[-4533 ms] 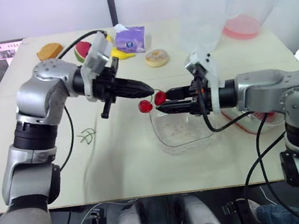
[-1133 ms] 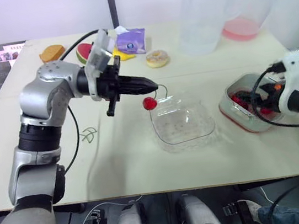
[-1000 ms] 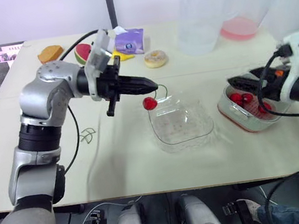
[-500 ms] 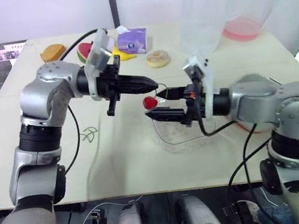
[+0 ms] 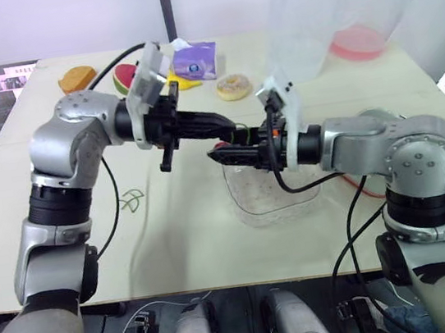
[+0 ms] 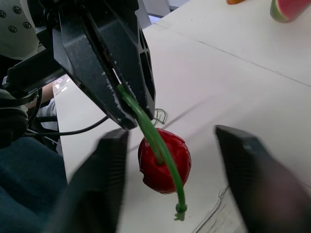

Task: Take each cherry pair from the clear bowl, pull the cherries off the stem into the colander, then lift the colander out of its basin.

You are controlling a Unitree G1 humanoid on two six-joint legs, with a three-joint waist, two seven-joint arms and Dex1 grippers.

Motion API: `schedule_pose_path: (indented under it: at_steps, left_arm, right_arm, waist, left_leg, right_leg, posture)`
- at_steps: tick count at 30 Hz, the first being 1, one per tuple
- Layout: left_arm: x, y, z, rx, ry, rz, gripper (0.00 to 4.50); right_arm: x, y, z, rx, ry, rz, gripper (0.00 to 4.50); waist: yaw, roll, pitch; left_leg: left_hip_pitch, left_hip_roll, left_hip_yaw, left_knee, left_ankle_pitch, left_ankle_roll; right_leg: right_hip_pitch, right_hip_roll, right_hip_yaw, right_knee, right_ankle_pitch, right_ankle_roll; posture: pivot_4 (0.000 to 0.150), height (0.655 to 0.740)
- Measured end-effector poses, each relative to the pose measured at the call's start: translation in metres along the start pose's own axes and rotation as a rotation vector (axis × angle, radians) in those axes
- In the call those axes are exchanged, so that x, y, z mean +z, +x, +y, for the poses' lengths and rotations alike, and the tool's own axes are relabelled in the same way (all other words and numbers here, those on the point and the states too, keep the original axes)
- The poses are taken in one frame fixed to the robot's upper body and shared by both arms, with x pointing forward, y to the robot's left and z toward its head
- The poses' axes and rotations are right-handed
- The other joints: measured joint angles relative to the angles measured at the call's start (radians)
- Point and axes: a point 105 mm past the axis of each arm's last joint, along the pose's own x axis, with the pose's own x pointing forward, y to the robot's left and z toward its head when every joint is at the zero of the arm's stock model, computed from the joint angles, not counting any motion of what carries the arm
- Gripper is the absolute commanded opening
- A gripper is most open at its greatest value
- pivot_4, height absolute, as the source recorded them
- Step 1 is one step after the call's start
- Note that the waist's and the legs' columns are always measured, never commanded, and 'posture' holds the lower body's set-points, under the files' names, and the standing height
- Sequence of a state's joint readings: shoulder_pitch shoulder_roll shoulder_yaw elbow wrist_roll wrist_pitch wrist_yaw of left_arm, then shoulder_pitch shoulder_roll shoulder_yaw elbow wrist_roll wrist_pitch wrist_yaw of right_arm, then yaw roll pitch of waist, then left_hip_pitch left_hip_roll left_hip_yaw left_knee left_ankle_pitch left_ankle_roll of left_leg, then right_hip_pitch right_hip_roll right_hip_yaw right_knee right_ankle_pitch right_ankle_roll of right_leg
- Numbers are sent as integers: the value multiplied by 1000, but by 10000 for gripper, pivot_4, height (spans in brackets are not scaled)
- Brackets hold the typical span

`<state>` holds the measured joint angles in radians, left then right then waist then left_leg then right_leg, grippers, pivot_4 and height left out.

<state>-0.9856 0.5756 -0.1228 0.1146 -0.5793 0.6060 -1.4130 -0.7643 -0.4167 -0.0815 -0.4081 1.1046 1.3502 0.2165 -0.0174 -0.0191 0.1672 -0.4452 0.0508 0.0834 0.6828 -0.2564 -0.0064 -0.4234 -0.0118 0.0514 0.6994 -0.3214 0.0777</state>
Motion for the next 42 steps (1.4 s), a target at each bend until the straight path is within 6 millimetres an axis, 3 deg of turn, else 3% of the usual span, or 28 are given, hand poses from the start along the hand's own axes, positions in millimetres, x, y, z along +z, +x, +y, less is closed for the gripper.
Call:
schedule_pose_path:
  at_steps: [2,4,10,14,16,23,27,33,35,37,42]
  left_arm:
    - [0,0,0,1,-2,0,0]
    - [0,0,0,2,-5,1,0]
    - [-1,1,0,3,-17,3,0]
    - [-1,1,1,9,-15,-3,0]
    - [0,2,1,12,-16,-4,0]
    - [0,2,1,13,-18,-4,0]
    - [0,1,0,13,-13,0,0]
    - [-1,-3,-1,21,-19,-8,0]
    - [-3,-4,-2,24,-25,-8,0]
    - [-3,-4,-3,22,-25,-10,0]
    - [-2,-3,-4,16,-19,-11,0]
  right_arm:
    - [-2,0,0,-1,2,6,4341]
    - [-3,0,0,2,0,9,691]
    - [-10,-3,0,-11,-16,40,560]
    - [-49,-9,-10,-65,35,187,560]
    - [-57,-12,-12,-76,45,215,560]
    - [-60,-19,-18,-111,58,204,560]
    - [-40,-54,-35,-227,49,107,560]
    - [-18,-137,-73,-567,15,30,560]
    - [-25,-171,-93,-755,40,56,560]
    - [-37,-192,-106,-889,79,83,560]
    - [-63,-212,-117,-1038,127,166,560]
  waist:
    - [0,0,0]
    - [0,0,0]
    - [1,0,0]
    - [1,0,0]
    - [1,0,0]
    - [-1,0,0]
    - [8,0,0]
    - [4,0,0]
    - [2,0,0]
    - [1,0,0]
    - [0,0,0]
  left_leg:
    - [0,0,0,0,0,0]
    - [0,0,0,0,0,0]
    - [0,0,0,0,0,0]
    - [0,0,0,0,0,0]
    - [0,0,0,0,0,0]
    - [0,0,0,0,0,0]
    - [-1,-1,0,0,0,1]
    - [0,0,0,0,0,1]
    - [1,0,0,0,0,1]
    - [1,0,0,0,0,0]
    - [1,0,0,-1,0,0]
  right_leg:
    - [0,0,0,0,0,0]
    - [0,0,0,0,0,0]
    - [0,0,0,0,0,0]
    - [0,0,0,0,0,0]
    - [0,0,0,0,0,0]
    - [0,0,0,0,0,0]
    - [1,-1,0,-1,0,0]
    - [1,0,0,-1,0,0]
    - [1,0,0,-1,0,0]
    - [1,1,1,-1,0,0]
    - [1,1,1,-1,0,0]
  posture:
    - [1500,7400]
    - [1500,7400]
    - [1500,7400]
    - [1500,7400]
    - [1500,7400]
    - [1500,7400]
    - [1500,7400]
    - [1500,7400]
    - [1500,7400]
    - [1500,7400]
    - [1500,7400]
